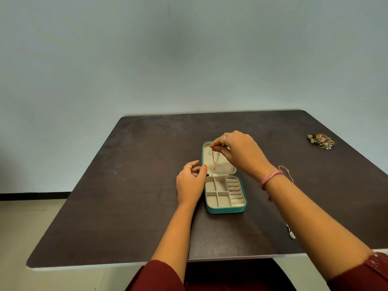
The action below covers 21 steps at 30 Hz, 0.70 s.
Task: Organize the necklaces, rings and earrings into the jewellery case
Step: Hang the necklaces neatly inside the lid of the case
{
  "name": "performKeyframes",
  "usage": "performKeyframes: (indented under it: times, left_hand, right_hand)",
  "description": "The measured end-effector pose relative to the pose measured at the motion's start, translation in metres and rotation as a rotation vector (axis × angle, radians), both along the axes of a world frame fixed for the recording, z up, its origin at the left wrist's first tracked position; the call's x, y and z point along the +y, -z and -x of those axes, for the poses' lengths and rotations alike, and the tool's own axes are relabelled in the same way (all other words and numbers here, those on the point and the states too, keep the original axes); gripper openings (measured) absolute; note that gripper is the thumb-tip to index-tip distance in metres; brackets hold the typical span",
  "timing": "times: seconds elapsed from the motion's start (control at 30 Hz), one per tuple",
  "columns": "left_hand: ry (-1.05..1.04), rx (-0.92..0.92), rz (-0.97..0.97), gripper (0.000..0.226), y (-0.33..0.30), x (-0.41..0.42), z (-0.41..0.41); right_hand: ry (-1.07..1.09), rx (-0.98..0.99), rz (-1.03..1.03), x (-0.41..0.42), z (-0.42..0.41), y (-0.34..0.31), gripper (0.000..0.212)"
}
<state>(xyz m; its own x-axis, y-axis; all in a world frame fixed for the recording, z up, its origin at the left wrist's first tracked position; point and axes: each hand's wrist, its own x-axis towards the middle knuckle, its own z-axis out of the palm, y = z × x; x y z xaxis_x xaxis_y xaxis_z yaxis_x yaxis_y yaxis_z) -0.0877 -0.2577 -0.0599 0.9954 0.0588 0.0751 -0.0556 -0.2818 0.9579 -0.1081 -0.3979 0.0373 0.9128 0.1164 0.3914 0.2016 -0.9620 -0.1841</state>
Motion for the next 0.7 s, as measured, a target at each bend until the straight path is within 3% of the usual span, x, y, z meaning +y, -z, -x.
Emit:
performKeyframes:
  times: [0.3, 0.7]
  left_hand:
    - [0.14, -0.014, 0.159, 0.043, 0.002, 0.006, 0.002]
    - [0.227, -0.066, 0.166, 0.032, 0.007, 0.008, -0.001]
  right_hand:
    - [0.066, -0.009, 0.084, 0.007, -0.005, 0.011, 0.022]
    - [0.16, -0.078, 0.113, 0.009, -0.012, 0.018, 0.025]
